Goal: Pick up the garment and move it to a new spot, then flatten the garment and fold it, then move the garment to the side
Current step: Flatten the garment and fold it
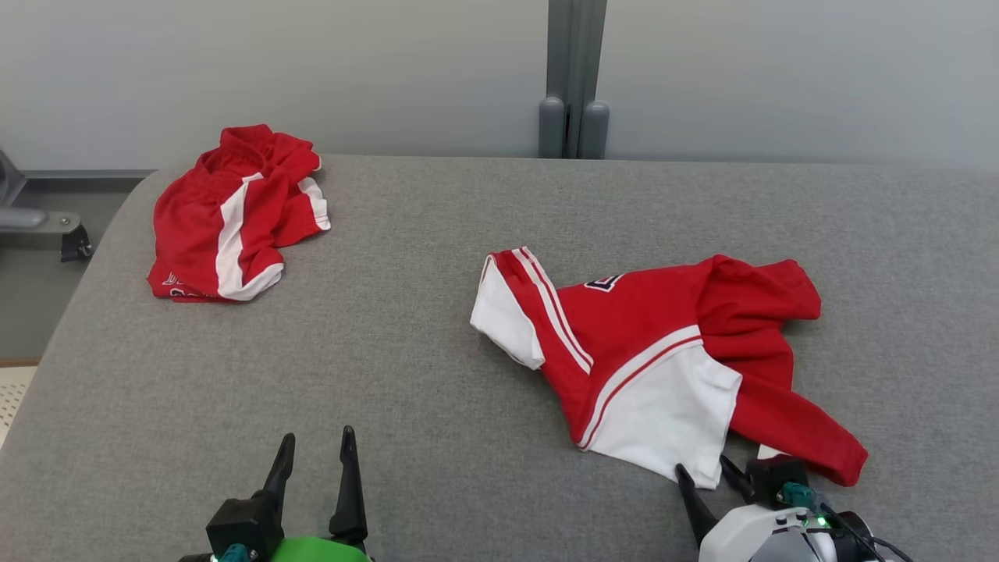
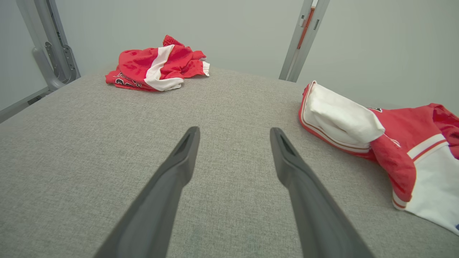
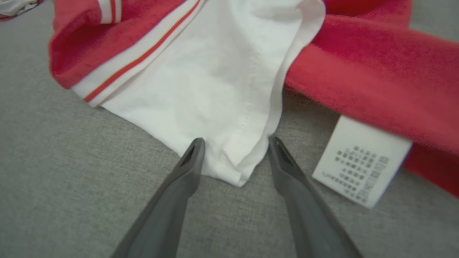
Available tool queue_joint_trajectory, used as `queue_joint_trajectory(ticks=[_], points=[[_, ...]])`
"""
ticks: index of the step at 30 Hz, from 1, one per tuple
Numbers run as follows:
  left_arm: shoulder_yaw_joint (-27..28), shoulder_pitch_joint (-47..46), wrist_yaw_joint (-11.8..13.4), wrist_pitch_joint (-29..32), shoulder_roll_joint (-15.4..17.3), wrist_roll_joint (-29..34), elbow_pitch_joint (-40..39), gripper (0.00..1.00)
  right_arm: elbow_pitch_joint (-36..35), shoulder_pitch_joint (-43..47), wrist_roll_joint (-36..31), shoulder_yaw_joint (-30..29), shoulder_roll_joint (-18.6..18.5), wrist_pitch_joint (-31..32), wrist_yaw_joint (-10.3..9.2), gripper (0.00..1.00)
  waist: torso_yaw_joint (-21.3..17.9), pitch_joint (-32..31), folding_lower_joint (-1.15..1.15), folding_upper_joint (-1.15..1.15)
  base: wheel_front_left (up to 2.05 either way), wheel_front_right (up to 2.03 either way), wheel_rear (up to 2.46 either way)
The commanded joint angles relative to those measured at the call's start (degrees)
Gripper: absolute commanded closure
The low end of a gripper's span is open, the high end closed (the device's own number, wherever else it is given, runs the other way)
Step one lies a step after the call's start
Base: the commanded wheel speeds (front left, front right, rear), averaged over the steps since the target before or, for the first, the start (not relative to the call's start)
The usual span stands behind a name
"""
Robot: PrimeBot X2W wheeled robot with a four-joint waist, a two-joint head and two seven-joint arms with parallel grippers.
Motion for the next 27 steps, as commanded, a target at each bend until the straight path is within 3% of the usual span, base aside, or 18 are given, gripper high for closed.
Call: queue_joint_trajectory(ticks=[1, 2, 7, 17, 21, 27], points=[[0.13, -1.13, -0.02, -0.03, 0.13, 0.11, -0.09, 0.0, 1.0, -0.29, 0.32, 1.1, -0.08, 0.17, -0.04, 0.82, 0.69, 0.39, 0.0, 0.0, 0.0, 0.0, 0.0], [0.16, -1.16, 0.04, -0.03, 0.13, 0.06, -0.1, 0.0, 1.22, -0.61, 0.97, 2.12, 0.05, 0.03, -0.03, 1.0, 0.84, 0.41, 0.0, 0.0, 0.0, 0.0, 0.0], [0.22, -1.32, 0.32, -0.03, 0.13, 0.05, -0.03, 0.0, -2.33, -1.59, 5.15, 8.69, 0.01, -0.8, -0.02, 1.0, 1.39, 0.34, 0.0, 0.0, 0.0, 0.0, 0.0], [1.28, -1.72, 1.09, -0.03, 0.13, 0.23, -0.79, 0.0, -16.23, -3.02, 15.87, 34.13, -0.15, 4.26, -0.03, 1.0, 3.48, 0.56, 0.0, 0.0, 0.0, 0.0, 0.0], [2.34, -2.1, 1.44, -0.03, 0.13, 0.52, -1.42, 0.0, -18.71, -5.45, 19.02, 40.78, -0.11, 5.52, -0.03, 1.0, 5.0, 1.19, 0.0, 0.0, 0.0, 0.0, 0.0], [4.9, -2.29, 1.66, -0.03, 0.13, 1.11, -2.43, 0.0, -19.16, -9.29, 23.44, 45.51, -0.14, 5.62, -0.03, 1.0, 7.11, 1.74, 0.0, 0.0, 0.0, 0.0, 0.0]])
